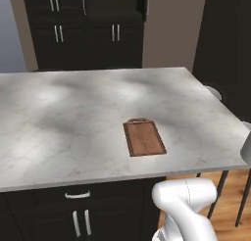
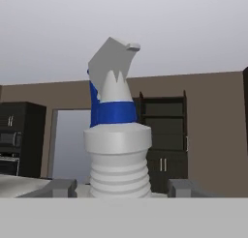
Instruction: Grab the spray bottle from the cabinet, then place it next to the cutting board for sanitizing. Then grab the dish brush from the countertop next to the sink and place it next to the cutting board.
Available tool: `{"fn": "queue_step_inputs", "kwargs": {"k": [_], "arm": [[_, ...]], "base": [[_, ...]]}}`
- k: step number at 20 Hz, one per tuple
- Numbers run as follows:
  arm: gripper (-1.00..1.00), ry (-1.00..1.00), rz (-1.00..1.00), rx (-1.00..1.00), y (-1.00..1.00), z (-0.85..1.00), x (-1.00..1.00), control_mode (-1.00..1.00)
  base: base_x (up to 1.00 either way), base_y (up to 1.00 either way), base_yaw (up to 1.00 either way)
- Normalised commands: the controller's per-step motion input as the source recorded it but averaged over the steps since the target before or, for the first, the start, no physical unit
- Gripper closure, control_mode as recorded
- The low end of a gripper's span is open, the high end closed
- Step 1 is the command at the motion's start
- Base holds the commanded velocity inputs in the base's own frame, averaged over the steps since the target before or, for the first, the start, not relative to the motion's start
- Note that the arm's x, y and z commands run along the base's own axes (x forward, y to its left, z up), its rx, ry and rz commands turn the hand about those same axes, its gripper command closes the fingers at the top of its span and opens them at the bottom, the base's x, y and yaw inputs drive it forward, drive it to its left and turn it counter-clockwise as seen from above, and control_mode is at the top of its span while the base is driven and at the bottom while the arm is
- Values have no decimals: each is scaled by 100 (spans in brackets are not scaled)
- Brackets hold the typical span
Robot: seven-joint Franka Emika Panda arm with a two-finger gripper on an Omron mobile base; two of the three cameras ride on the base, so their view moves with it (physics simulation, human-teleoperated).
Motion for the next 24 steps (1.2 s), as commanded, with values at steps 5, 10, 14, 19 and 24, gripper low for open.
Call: {"fn": "queue_step_inputs", "kwargs": {"k": [5,10,14,19,24], "arm": [[100,0,0,0,0,0,0,100],[100,0,0,0,0,0,0,100],[100,3,7,2,-25,-15,19,-100],[100,8,13,5,-74,-54,77,-100],[100,0,16,3,-19,-71,96,-100]], "base": [[-1,0,17],[-3,0,15],[3,0,7],[0,0,0],[0,0,0]]}}
